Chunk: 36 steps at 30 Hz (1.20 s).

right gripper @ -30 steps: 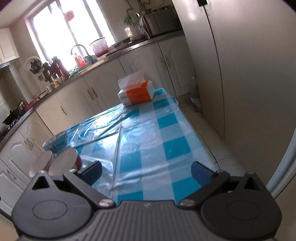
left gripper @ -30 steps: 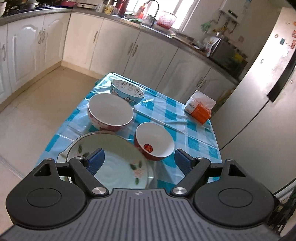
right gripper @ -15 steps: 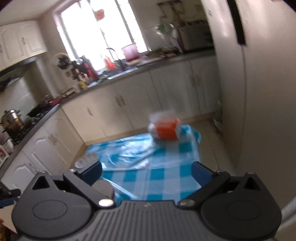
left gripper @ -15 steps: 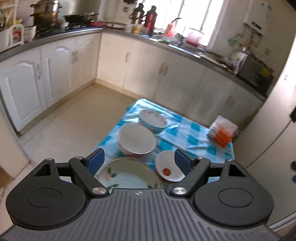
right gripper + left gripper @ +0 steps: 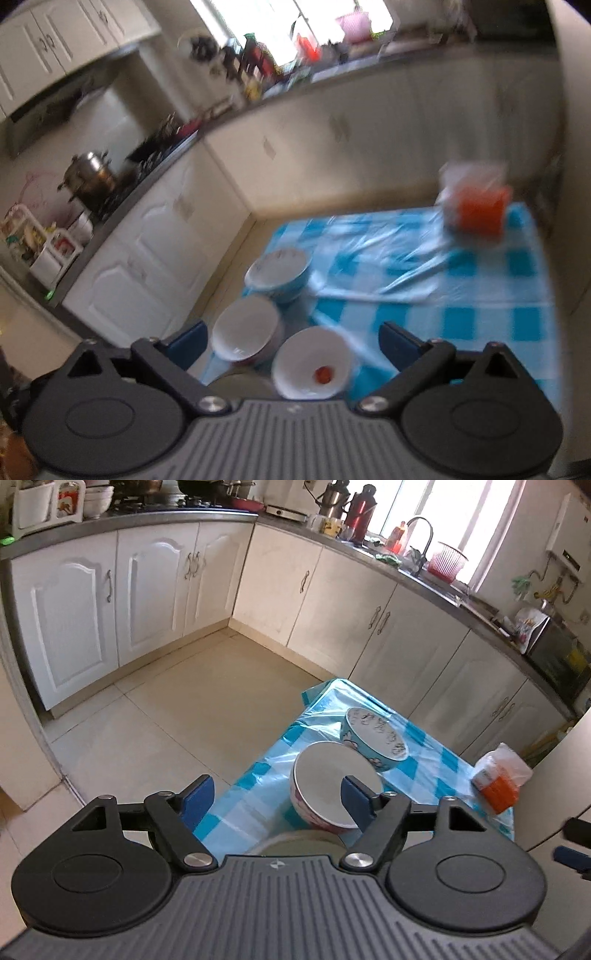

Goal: Organize plates and bowls
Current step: 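Close both grippers on the rim of the pink floral bowl, then lift the pink floral bowl with both grippers toward the cartoon bowl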

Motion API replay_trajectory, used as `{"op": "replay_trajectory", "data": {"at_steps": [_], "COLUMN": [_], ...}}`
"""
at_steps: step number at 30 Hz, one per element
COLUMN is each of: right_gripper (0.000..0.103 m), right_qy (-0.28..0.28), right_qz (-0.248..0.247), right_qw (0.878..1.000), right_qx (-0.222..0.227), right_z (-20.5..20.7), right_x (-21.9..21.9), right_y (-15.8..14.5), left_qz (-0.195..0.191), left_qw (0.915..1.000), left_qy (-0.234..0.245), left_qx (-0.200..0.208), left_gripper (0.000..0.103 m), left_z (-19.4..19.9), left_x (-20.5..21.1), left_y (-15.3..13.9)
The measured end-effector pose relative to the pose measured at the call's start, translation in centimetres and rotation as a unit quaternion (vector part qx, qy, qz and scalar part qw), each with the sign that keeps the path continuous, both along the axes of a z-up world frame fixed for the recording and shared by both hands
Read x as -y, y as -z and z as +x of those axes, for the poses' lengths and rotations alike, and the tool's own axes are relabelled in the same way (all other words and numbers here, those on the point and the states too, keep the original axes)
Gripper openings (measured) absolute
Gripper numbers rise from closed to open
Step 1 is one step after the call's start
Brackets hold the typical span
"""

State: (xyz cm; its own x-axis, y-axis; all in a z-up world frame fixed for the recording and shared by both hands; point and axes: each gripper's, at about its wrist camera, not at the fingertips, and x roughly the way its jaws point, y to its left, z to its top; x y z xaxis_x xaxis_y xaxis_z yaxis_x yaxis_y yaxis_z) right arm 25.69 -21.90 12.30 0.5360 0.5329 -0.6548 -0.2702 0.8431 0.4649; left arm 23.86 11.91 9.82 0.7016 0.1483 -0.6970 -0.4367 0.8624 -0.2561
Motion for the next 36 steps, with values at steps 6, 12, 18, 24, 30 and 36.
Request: {"op": "replay_trajectory", "data": {"at_steps": [6, 12, 18, 24, 30, 36], "right_gripper": [0.085, 0.06, 0.047, 0.04, 0.032, 0.027], "right_qy": [-0.011, -0.017, -0.038, -0.05, -0.049, -0.047], "right_qz": [0.025, 0.02, -0.003, -0.046, -0.057, -0.061], "right_qw": [0.998, 0.994, 0.991, 0.988, 0.987, 0.985], "right_qx": [-0.06, -0.103, -0.125, -0.136, -0.145, -0.153], "right_z": [5.7, 9.7, 11.4, 12.5, 13.3, 13.8], "right_x": [-5.1, -8.5, -11.9, -14.5, -15.3, -15.6], "right_y": [5.3, 8.6, 10.4, 12.5, 13.8, 14.9], "left_qz": [0.002, -0.021, -0.047, -0.062, -0.066, -0.061], "left_qw": [0.9991, 0.9971, 0.9939, 0.9906, 0.9863, 0.9846], "left_qy": [0.027, 0.036, 0.051, 0.065, 0.078, 0.079], "left_qx": [-0.033, -0.063, -0.085, -0.103, -0.129, -0.143], "left_gripper": [0.072, 0.046, 0.031, 0.027, 0.015, 0.008], "left_z": [4.8, 8.3, 10.6, 12.3, 14.1, 15.5], "left_x": [0.0, -0.8, -1.5, -1.8, -1.7, -1.6], "left_y": [4.0, 7.7, 9.9, 11.5, 12.9, 14.1]}}
